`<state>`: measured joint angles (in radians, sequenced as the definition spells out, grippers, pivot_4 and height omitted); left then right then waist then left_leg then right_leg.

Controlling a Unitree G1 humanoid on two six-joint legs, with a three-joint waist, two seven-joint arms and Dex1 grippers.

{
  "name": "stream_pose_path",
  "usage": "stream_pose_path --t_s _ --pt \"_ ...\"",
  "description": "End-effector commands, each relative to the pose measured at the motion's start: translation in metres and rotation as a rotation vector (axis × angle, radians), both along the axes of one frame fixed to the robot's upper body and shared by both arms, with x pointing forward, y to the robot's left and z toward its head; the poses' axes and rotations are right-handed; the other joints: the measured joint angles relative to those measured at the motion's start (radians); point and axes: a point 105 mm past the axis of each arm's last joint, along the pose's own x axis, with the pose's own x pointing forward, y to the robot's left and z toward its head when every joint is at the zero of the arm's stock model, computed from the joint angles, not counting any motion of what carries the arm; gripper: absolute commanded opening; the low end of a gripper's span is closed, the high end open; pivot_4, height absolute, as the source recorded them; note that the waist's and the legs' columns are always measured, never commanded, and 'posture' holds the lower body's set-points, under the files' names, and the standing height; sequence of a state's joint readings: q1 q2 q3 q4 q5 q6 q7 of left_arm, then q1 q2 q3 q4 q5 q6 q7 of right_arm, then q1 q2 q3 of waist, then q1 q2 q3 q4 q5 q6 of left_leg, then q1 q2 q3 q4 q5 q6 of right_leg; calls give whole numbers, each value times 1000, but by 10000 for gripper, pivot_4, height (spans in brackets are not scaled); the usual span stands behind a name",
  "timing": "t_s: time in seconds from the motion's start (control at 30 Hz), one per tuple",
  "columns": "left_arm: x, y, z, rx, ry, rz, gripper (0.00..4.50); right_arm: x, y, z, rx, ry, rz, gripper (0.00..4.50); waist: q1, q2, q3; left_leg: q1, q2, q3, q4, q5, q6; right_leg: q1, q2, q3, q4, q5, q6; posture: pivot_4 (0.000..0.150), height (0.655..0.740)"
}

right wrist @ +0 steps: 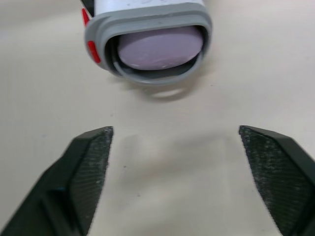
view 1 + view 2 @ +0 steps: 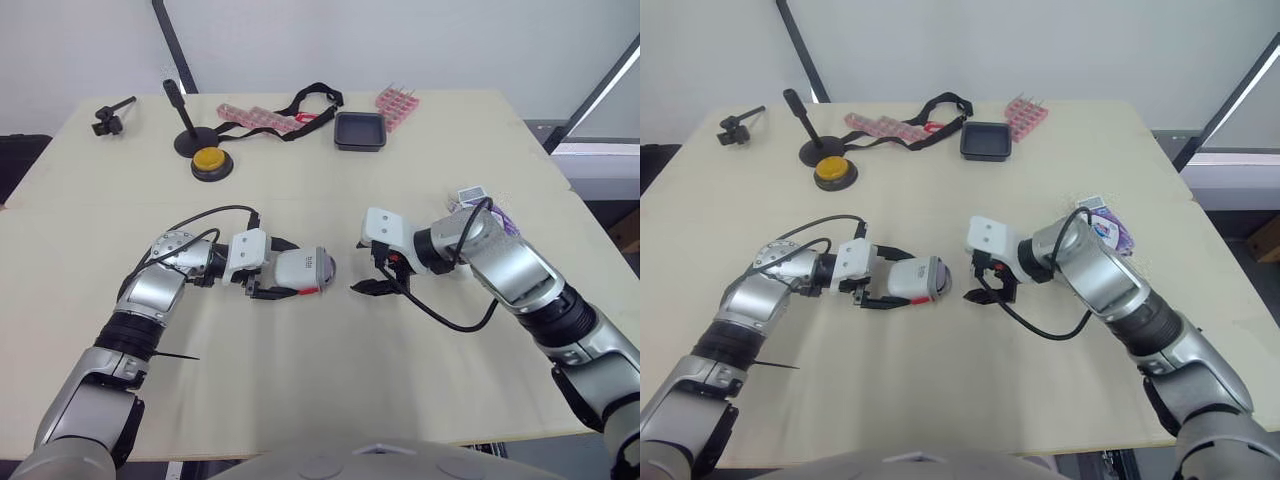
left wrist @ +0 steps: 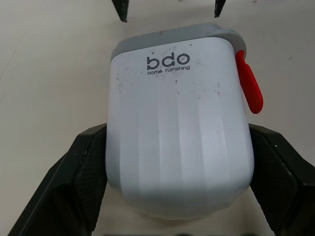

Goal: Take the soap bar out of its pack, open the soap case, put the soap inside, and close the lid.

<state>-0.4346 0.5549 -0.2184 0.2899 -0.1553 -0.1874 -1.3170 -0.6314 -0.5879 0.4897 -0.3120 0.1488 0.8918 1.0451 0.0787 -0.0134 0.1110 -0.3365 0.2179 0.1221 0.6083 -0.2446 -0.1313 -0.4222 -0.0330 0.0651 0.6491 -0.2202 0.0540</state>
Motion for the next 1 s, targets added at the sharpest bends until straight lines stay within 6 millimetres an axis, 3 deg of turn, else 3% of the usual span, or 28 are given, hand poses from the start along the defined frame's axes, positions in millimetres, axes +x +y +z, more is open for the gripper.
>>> stream_pose_path --t_s 0.03,0.33,0.8,1.0 --pt "3 0 16 -17 -60 -15 34675 -3 3 15 40 -45 23 30432 0 0 0 0 0 0 0 0 0 0 0 0 0 0 0 1500 7291" --pt "2 -1 19 -16 -67 -24 34675 -1 18 12 59 -103 63 183 0 0 0 0 0 0 0 0 0 0 0 0 0 0 0 1500 7291" --pt "2 -4 21 -27 -69 -25 34675 3 39 9 67 -113 95 183 0 0 0 0 0 0 0 0 0 0 0 0 0 0 0 1500 7291" --pt "3 -5 21 -27 -76 -23 34675 4 32 6 36 -115 89 183 0 0 0 0 0 0 0 0 0 0 0 0 0 0 0 1500 7291"
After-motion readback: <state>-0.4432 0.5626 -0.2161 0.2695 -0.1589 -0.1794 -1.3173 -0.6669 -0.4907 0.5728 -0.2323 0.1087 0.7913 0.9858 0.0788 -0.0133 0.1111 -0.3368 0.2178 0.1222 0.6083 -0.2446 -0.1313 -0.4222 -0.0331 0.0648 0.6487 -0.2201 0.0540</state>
